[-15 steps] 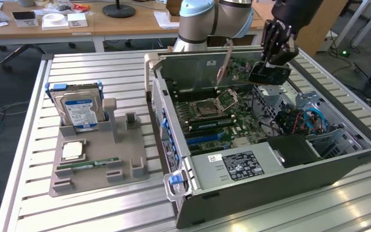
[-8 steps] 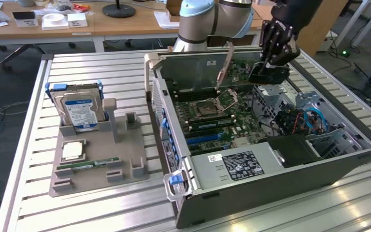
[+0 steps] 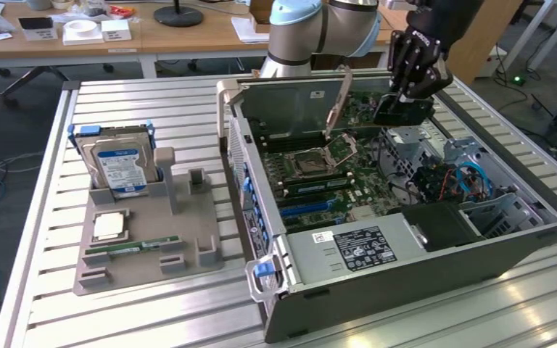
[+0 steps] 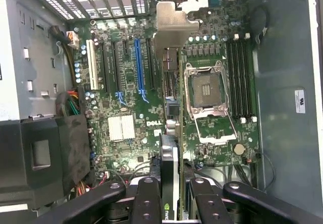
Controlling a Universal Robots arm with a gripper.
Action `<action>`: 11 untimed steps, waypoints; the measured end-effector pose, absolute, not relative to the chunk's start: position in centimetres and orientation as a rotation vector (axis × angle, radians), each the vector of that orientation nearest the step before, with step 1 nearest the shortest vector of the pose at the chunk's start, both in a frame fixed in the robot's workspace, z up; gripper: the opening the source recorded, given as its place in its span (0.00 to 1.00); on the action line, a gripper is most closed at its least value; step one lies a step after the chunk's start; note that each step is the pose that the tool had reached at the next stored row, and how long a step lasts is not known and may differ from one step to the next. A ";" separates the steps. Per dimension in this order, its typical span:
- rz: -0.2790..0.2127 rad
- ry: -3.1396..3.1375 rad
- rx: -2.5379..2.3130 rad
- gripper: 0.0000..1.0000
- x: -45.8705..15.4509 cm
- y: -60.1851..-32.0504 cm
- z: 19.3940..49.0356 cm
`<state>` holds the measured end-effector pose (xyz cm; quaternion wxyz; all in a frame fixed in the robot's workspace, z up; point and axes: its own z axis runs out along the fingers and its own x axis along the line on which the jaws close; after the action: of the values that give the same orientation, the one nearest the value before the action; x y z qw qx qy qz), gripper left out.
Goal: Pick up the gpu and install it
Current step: 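Insert the gpu into the slot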
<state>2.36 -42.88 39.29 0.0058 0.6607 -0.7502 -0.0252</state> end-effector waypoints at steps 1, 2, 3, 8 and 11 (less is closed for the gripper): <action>-0.079 -2.348 2.068 0.27 2.4 -42.9 39.3; -0.079 -2.348 2.068 0.27 2.4 -42.9 39.3; -0.079 -2.348 2.068 0.27 2.4 -42.9 39.3; -0.079 -2.325 2.093 0.27 2.4 -42.8 39.2; -0.079 -2.312 2.107 0.27 2.4 -42.8 39.2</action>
<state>2.36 -42.82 39.21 0.0062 0.6734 -0.7388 -0.0251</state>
